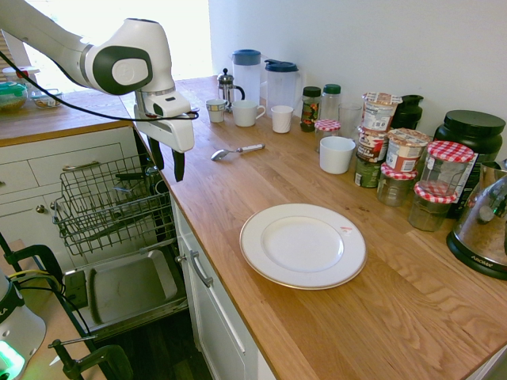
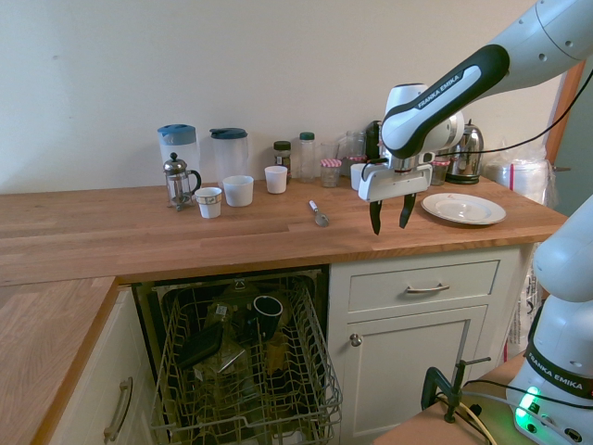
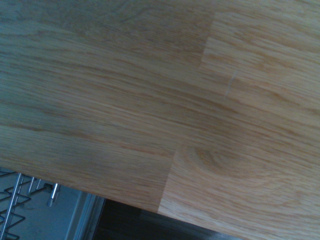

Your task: Put the spoon in the dishwasher

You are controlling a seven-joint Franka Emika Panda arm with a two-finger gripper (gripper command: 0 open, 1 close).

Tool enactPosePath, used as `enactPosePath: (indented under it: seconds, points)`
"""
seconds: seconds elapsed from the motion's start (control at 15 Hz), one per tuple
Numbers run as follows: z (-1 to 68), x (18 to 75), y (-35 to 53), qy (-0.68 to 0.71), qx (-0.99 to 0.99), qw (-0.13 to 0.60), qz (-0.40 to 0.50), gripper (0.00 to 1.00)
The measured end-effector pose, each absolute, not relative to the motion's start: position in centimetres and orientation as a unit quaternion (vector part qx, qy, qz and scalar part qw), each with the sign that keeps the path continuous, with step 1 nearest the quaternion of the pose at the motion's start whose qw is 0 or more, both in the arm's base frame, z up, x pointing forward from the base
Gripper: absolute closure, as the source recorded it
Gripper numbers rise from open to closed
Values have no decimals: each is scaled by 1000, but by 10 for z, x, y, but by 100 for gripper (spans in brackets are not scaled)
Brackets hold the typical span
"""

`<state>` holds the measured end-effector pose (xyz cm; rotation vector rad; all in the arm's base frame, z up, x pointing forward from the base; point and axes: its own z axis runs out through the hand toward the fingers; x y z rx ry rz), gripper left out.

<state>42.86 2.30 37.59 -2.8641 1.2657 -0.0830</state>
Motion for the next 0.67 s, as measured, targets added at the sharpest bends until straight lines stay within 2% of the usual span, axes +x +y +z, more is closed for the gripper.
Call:
enactPosePath:
  seconds: [0.33,0.67]
  points:
    - [383,444,28,433,-901,19,-35,0]
    - [412,518,55,501,-862,23,-80,0]
